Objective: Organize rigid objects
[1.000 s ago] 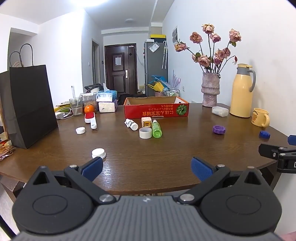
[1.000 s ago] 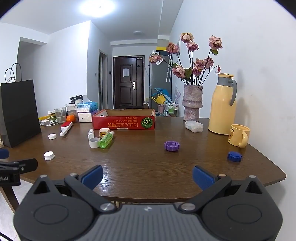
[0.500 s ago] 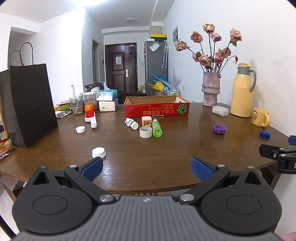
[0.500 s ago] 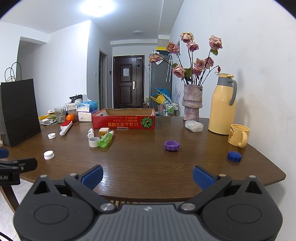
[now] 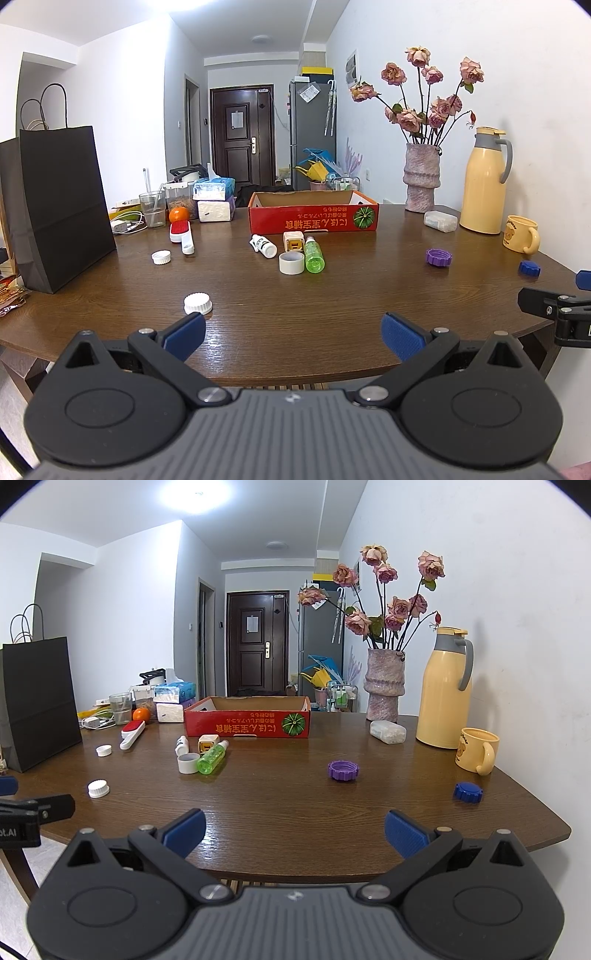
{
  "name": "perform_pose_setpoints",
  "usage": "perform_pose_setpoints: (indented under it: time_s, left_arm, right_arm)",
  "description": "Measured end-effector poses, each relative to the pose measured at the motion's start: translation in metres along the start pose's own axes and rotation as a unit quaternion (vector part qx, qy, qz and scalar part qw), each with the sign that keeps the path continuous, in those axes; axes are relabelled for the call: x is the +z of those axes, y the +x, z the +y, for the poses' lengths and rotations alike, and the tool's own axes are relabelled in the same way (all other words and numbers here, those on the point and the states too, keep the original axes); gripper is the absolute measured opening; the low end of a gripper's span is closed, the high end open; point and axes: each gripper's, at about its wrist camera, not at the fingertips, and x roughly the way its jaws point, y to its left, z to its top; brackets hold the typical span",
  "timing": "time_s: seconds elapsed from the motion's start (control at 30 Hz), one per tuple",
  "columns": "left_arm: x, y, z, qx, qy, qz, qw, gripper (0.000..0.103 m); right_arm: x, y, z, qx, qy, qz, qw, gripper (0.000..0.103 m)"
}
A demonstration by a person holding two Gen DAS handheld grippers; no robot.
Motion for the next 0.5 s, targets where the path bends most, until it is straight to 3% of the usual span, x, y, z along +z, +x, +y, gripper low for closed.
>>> perform_pose_setpoints:
  time_s: [0.5]
  left_arm:
    - [0.0004,0.0006,0.0004,0.000,-0.001,0.000,1.0000,0.103]
  right_arm:
    - [-0.0002,0.0011,-0.0003,0.000,0.000,0.001,1.000,0.103]
